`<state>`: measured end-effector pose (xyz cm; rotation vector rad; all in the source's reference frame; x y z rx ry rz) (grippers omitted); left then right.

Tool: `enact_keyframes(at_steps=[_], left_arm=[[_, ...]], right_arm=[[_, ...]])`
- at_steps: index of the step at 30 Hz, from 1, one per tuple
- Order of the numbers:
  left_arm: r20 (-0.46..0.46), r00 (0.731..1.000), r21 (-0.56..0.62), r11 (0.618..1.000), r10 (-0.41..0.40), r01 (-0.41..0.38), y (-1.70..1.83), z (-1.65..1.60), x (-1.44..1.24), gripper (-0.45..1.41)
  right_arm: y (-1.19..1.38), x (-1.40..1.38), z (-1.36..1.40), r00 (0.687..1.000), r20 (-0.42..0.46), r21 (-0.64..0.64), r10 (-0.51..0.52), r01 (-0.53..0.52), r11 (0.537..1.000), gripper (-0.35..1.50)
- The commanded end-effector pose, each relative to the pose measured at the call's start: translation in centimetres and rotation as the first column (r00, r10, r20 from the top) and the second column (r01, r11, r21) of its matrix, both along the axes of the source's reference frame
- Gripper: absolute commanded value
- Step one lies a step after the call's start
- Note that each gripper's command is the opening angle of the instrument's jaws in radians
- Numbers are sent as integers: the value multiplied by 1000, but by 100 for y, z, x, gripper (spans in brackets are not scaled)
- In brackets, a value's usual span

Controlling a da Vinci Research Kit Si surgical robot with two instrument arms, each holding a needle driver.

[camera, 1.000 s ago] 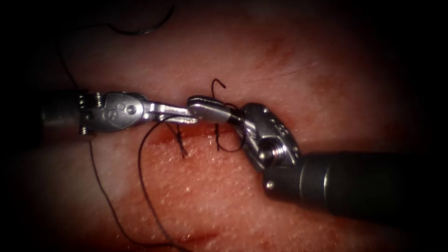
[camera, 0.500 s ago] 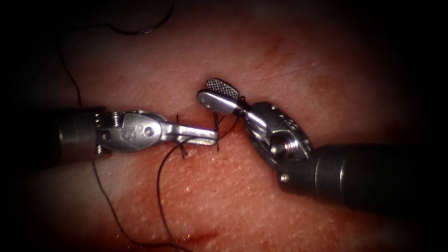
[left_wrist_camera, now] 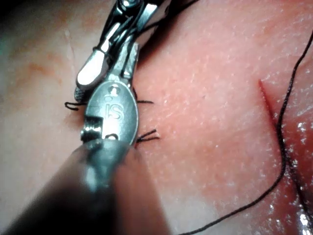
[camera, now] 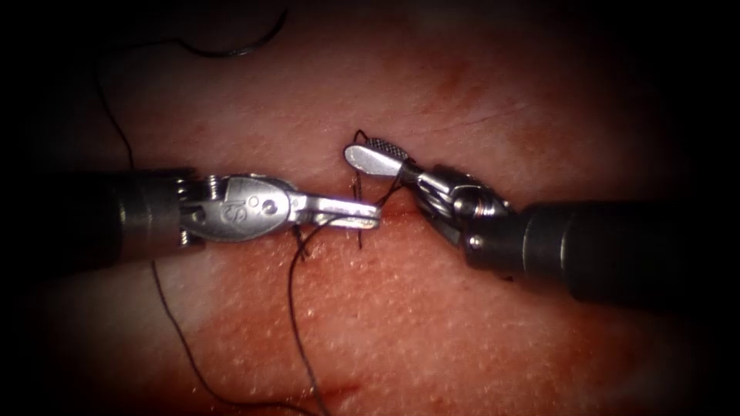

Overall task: Wound Closure
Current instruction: Pick up tail of suture with right driver, then pull downward on tail with right hand and upward on long end with left tool

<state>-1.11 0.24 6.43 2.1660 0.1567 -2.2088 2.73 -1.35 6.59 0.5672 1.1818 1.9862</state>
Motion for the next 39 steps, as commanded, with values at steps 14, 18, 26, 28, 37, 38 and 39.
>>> enact_keyframes(at_steps=[14, 18, 26, 28, 37, 38, 39], left_arm=[[-6, 1000, -4, 1000, 9, -9, -4, 9, -3, -45], [-5, 1000, -7, 1000, 11, -11, -7, 10, 0, -45], [-2, 1000, -1, 1000, 18, -18, -14, 12, 6, -45], [-4, 1000, -2, 1000, 17, -17, -14, 12, 7, -45], [-4, 1000, 4, 1000, 17, -17, -14, 12, 7, -45], [-4, 1000, 4, 1000, 17, -17, -14, 12, 7, -45], [-4, 1000, 4, 1000, 17, -17, -14, 12, 7, -45]], right_arm=[[21, 39, 24, 999, -41, 26, -9, 10, 1000, 99], [20, 39, 25, 999, -41, 29, -3, 4, 1000, 64], [8, 39, 14, 997, 68, -80, -21, 27, 996, -35], [5, 40, 11, 996, 85, -99, -33, 42, 994, -35], [12, 42, 4, 989, 133, -231, -60, 90, 969, 126], [14, 42, 4, 989, 136, -244, -54, 86, 966, 130], [15, 42, 3, 990, 133, -245, -50, 81, 966, 130]])
